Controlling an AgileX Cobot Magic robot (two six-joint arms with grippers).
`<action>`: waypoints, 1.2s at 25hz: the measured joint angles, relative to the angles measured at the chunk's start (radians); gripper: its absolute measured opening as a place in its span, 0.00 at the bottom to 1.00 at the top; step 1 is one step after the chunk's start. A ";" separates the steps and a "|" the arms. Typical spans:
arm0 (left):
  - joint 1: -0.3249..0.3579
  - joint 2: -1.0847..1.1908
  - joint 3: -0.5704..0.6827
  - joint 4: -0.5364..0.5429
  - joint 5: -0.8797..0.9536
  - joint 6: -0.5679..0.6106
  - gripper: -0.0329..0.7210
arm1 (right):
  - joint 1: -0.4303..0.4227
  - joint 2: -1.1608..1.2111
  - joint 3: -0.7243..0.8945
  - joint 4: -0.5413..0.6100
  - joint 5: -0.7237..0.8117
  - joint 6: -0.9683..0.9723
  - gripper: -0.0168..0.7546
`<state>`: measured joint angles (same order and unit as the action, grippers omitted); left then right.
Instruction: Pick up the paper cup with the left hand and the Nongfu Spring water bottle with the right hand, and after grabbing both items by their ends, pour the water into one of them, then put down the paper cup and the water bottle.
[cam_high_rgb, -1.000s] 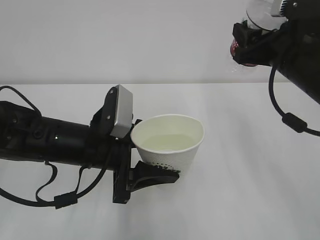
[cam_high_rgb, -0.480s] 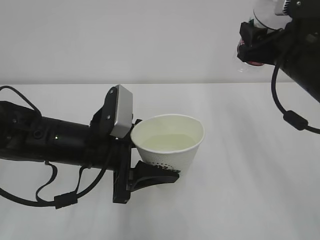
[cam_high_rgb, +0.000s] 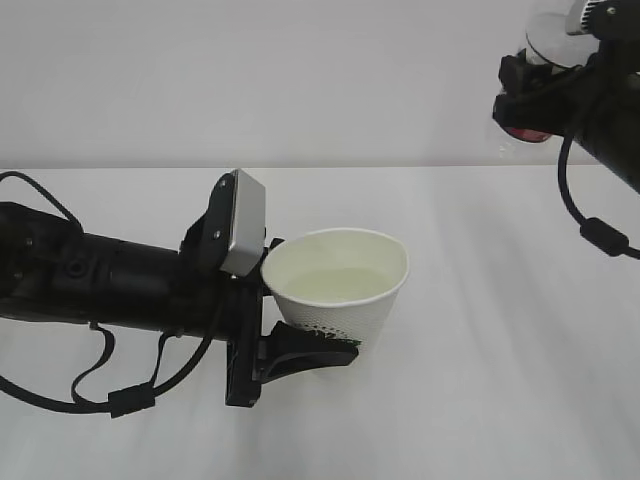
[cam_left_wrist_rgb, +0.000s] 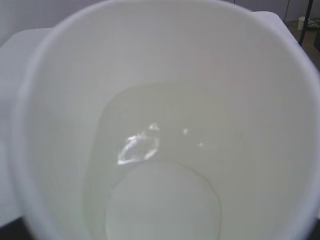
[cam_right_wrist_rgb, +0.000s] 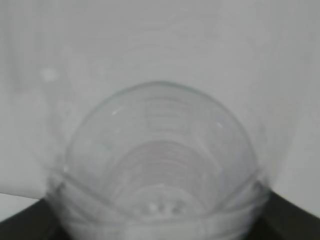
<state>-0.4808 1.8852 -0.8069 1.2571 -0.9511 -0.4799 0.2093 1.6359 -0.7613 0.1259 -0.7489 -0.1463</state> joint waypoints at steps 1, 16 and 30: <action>0.000 0.000 0.000 0.000 0.000 0.000 0.69 | -0.013 0.000 0.000 0.000 0.005 0.000 0.64; 0.000 0.000 0.000 0.000 0.000 0.000 0.69 | -0.169 0.000 0.000 0.006 0.020 -0.002 0.65; 0.000 0.000 0.000 -0.002 0.000 0.000 0.69 | -0.173 0.129 0.000 -0.018 0.055 -0.002 0.65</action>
<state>-0.4808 1.8852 -0.8069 1.2548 -0.9511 -0.4799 0.0366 1.7651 -0.7613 0.1078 -0.6943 -0.1484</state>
